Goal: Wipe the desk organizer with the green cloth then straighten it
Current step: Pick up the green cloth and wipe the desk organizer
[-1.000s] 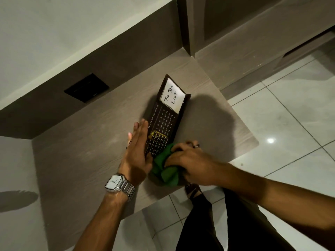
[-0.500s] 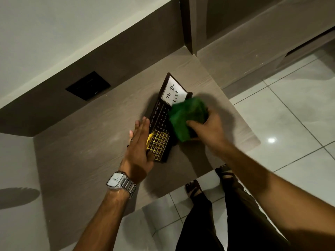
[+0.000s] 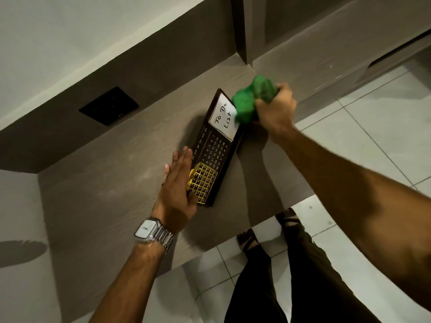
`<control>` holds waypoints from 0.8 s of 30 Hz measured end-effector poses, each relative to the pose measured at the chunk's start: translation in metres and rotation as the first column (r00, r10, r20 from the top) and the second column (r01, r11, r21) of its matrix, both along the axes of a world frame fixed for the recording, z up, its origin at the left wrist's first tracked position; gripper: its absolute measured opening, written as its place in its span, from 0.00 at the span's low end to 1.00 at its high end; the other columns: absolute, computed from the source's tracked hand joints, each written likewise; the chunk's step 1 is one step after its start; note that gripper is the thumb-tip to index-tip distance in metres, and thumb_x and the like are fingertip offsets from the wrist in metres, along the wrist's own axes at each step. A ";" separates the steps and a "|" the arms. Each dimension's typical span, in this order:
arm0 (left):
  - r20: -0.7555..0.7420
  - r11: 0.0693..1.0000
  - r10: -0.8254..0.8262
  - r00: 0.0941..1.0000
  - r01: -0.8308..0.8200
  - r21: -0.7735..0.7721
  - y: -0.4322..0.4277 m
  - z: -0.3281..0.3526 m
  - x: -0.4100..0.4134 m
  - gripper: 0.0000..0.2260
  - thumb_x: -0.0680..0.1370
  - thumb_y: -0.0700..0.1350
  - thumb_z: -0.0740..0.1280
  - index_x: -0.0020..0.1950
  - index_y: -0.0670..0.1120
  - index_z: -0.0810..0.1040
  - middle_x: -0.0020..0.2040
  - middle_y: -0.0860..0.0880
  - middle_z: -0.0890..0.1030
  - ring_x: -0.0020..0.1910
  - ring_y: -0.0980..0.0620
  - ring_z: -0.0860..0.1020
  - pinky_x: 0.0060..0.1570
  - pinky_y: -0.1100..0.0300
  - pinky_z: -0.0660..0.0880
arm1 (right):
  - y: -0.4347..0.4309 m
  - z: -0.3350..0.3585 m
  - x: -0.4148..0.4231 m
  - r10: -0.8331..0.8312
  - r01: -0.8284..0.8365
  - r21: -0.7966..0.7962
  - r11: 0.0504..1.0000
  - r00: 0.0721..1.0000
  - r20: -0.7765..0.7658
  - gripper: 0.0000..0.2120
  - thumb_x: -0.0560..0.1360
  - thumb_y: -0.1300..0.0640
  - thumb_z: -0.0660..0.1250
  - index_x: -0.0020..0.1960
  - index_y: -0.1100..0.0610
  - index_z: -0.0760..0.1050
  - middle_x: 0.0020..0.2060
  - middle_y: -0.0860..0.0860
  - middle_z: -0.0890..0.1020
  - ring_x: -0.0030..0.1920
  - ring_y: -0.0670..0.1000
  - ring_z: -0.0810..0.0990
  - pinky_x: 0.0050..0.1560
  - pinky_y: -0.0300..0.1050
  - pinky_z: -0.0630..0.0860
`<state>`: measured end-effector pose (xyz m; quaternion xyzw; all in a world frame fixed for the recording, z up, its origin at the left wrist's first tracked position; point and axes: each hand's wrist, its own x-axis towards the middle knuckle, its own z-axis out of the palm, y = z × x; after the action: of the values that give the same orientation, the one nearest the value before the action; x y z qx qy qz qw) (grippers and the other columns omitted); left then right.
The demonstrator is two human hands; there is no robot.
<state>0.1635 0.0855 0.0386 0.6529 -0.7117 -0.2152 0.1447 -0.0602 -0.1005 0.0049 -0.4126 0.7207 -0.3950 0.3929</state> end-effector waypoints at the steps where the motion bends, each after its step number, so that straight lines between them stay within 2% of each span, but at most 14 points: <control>1: -0.005 1.000 0.002 1.000 -0.002 0.005 -0.001 0.000 0.001 0.49 0.68 0.30 0.69 0.77 0.52 0.42 0.78 0.49 0.50 0.78 0.47 0.46 0.73 0.38 0.48 | 0.017 -0.003 0.007 0.064 -0.065 -0.022 0.998 0.997 -0.038 0.19 0.71 0.61 0.70 0.60 0.58 0.70 0.53 0.54 0.79 0.52 0.53 0.80 0.51 0.54 0.81; 3: 0.001 1.000 0.008 1.000 -0.008 0.016 0.001 0.000 0.004 0.49 0.68 0.29 0.69 0.78 0.51 0.43 0.78 0.49 0.50 0.78 0.48 0.46 0.73 0.38 0.51 | 0.064 -0.011 0.015 0.150 -0.151 -0.067 0.986 0.989 -0.015 0.19 0.73 0.62 0.70 0.61 0.56 0.67 0.56 0.53 0.78 0.53 0.53 0.81 0.47 0.54 0.83; 6: 0.001 0.999 -0.002 1.000 0.002 0.036 0.004 0.003 0.008 0.49 0.68 0.28 0.68 0.78 0.52 0.44 0.79 0.49 0.50 0.78 0.49 0.46 0.74 0.39 0.52 | 0.103 -0.014 0.001 0.178 -0.160 -0.124 0.979 0.972 0.154 0.18 0.76 0.63 0.68 0.60 0.49 0.66 0.56 0.49 0.76 0.49 0.50 0.82 0.34 0.44 0.84; 7: -0.002 0.999 -0.011 1.000 0.011 0.044 0.004 0.004 0.008 0.49 0.68 0.27 0.68 0.78 0.52 0.44 0.79 0.49 0.50 0.78 0.49 0.46 0.74 0.40 0.51 | 0.099 -0.013 -0.008 0.135 -0.118 -0.121 0.986 0.980 0.147 0.18 0.75 0.63 0.68 0.58 0.48 0.66 0.53 0.47 0.76 0.49 0.50 0.82 0.35 0.46 0.84; 9: -0.001 0.999 -0.011 1.000 0.011 0.052 0.004 0.005 0.008 0.49 0.68 0.27 0.66 0.78 0.54 0.43 0.79 0.50 0.50 0.78 0.52 0.45 0.75 0.45 0.49 | 0.074 -0.009 -0.025 -0.049 0.064 -0.081 0.995 0.985 0.168 0.16 0.74 0.62 0.68 0.55 0.50 0.65 0.48 0.47 0.76 0.50 0.54 0.81 0.41 0.56 0.83; 11: 0.012 0.998 0.002 1.000 -0.003 0.065 0.002 0.006 0.007 0.49 0.69 0.27 0.65 0.77 0.57 0.40 0.79 0.53 0.48 0.77 0.56 0.43 0.74 0.52 0.47 | 0.052 -0.001 -0.036 -0.254 0.263 0.019 0.965 0.908 0.333 0.15 0.74 0.62 0.68 0.55 0.52 0.65 0.47 0.49 0.75 0.49 0.57 0.82 0.40 0.62 0.83; 12: 0.013 0.998 0.003 1.000 -0.004 0.065 0.002 0.006 0.006 0.49 0.69 0.28 0.65 0.77 0.58 0.40 0.79 0.54 0.48 0.77 0.58 0.43 0.73 0.53 0.47 | 0.050 0.001 -0.038 -0.289 0.294 0.049 0.954 0.875 0.389 0.15 0.74 0.62 0.69 0.55 0.53 0.66 0.47 0.50 0.76 0.47 0.57 0.83 0.38 0.62 0.83; 14: 0.004 0.999 0.002 1.000 -0.002 0.052 0.002 0.006 0.006 0.47 0.69 0.27 0.65 0.78 0.54 0.43 0.79 0.52 0.49 0.78 0.55 0.44 0.74 0.52 0.48 | 0.067 0.003 -0.030 -0.189 0.181 0.056 0.982 0.905 0.381 0.16 0.74 0.62 0.69 0.56 0.53 0.67 0.47 0.50 0.77 0.46 0.56 0.84 0.37 0.60 0.84; 15: 0.001 0.999 -0.001 1.000 0.001 0.044 0.001 0.006 0.006 0.46 0.69 0.27 0.65 0.78 0.51 0.44 0.79 0.50 0.50 0.78 0.53 0.46 0.74 0.50 0.50 | 0.082 0.002 -0.022 -0.071 0.050 0.065 0.997 0.928 0.366 0.16 0.74 0.62 0.70 0.57 0.53 0.68 0.49 0.50 0.78 0.46 0.55 0.84 0.37 0.58 0.84; 17: 0.004 0.999 -0.014 1.000 0.014 0.030 0.001 0.006 0.006 0.45 0.69 0.26 0.66 0.78 0.48 0.46 0.79 0.48 0.51 0.78 0.51 0.47 0.74 0.48 0.51 | 0.109 -0.003 -0.005 0.164 -0.224 0.110 0.968 0.905 0.393 0.18 0.74 0.61 0.71 0.60 0.51 0.69 0.53 0.51 0.80 0.45 0.53 0.85 0.36 0.51 0.84; 18: 0.006 1.000 -0.021 1.000 0.021 0.022 0.001 0.006 0.006 0.45 0.69 0.26 0.66 0.79 0.47 0.46 0.79 0.48 0.51 0.78 0.50 0.47 0.74 0.48 0.51 | 0.115 -0.008 0.000 0.213 -0.287 0.123 0.950 0.885 0.415 0.19 0.75 0.60 0.71 0.61 0.52 0.69 0.54 0.52 0.80 0.44 0.53 0.86 0.34 0.49 0.84; 19: 0.008 0.999 -0.027 1.000 0.027 0.018 0.001 0.006 0.006 0.45 0.69 0.26 0.66 0.78 0.46 0.47 0.79 0.47 0.52 0.78 0.49 0.47 0.74 0.47 0.51 | 0.112 -0.011 0.003 0.200 -0.279 0.133 0.951 0.883 0.425 0.19 0.75 0.60 0.71 0.62 0.53 0.69 0.55 0.53 0.80 0.44 0.52 0.86 0.34 0.48 0.84; 22: 0.003 0.999 -0.043 0.999 0.043 0.007 0.002 0.005 0.006 0.44 0.68 0.25 0.65 0.78 0.44 0.48 0.78 0.45 0.53 0.78 0.46 0.48 0.74 0.42 0.52 | 0.073 -0.016 -0.003 -0.014 -0.040 0.133 0.990 0.922 0.386 0.21 0.74 0.62 0.71 0.65 0.57 0.69 0.53 0.52 0.80 0.43 0.51 0.85 0.35 0.50 0.84; 24: -0.002 0.999 -0.046 0.999 0.046 0.012 0.003 0.005 0.006 0.44 0.68 0.25 0.65 0.78 0.43 0.48 0.79 0.44 0.53 0.78 0.46 0.47 0.74 0.40 0.53 | 0.045 -0.013 -0.010 -0.138 0.115 0.084 0.990 0.919 0.370 0.17 0.73 0.64 0.70 0.59 0.57 0.70 0.46 0.50 0.79 0.39 0.52 0.84 0.28 0.46 0.82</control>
<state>0.1692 0.0881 0.0433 0.6371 -0.7249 -0.2233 0.1366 -0.0701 -0.0552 -0.0077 -0.2700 0.6693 -0.4689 0.5093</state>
